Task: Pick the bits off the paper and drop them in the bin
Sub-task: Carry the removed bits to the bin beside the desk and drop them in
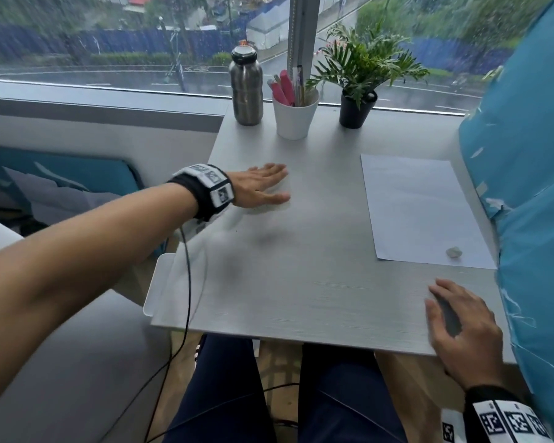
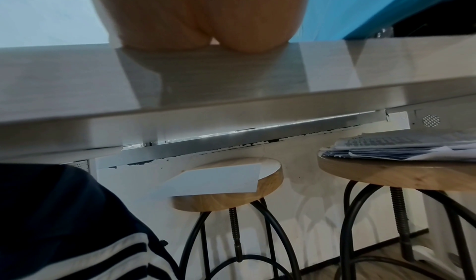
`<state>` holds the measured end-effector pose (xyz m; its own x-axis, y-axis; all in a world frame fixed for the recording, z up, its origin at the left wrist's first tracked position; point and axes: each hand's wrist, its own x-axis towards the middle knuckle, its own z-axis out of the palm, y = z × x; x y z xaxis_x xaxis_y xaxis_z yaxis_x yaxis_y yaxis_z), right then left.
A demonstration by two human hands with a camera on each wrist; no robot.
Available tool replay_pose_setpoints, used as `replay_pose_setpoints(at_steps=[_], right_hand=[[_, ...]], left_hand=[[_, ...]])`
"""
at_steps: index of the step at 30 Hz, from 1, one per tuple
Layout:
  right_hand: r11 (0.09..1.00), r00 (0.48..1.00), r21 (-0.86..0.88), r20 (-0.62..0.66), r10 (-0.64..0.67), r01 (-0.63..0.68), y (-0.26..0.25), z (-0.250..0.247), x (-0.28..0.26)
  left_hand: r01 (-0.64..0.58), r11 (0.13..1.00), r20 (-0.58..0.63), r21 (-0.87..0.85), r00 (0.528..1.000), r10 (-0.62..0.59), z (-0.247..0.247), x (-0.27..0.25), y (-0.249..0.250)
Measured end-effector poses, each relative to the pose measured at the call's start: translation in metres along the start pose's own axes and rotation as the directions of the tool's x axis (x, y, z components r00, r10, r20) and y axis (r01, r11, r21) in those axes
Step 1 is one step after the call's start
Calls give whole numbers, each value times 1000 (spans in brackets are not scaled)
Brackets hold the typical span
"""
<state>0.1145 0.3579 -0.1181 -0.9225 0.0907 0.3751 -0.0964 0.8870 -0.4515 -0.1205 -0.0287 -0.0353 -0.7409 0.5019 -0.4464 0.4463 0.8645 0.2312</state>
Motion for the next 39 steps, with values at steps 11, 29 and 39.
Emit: replay_pose_setpoints(at_steps=[11, 29, 39], right_hand=[[1000, 1000, 11, -6, 12, -12, 0, 0, -1], [1000, 1000, -2, 5, 12, -12, 1, 2, -1], [1000, 999, -5, 25, 25, -25, 2, 1, -2]], left_hand=[[125, 992, -19, -8, 992, -125, 53, -12, 31], [106, 986, -72, 126, 993, -97, 74, 1, 121], [500, 853, -174, 152, 863, -475, 62, -30, 77]])
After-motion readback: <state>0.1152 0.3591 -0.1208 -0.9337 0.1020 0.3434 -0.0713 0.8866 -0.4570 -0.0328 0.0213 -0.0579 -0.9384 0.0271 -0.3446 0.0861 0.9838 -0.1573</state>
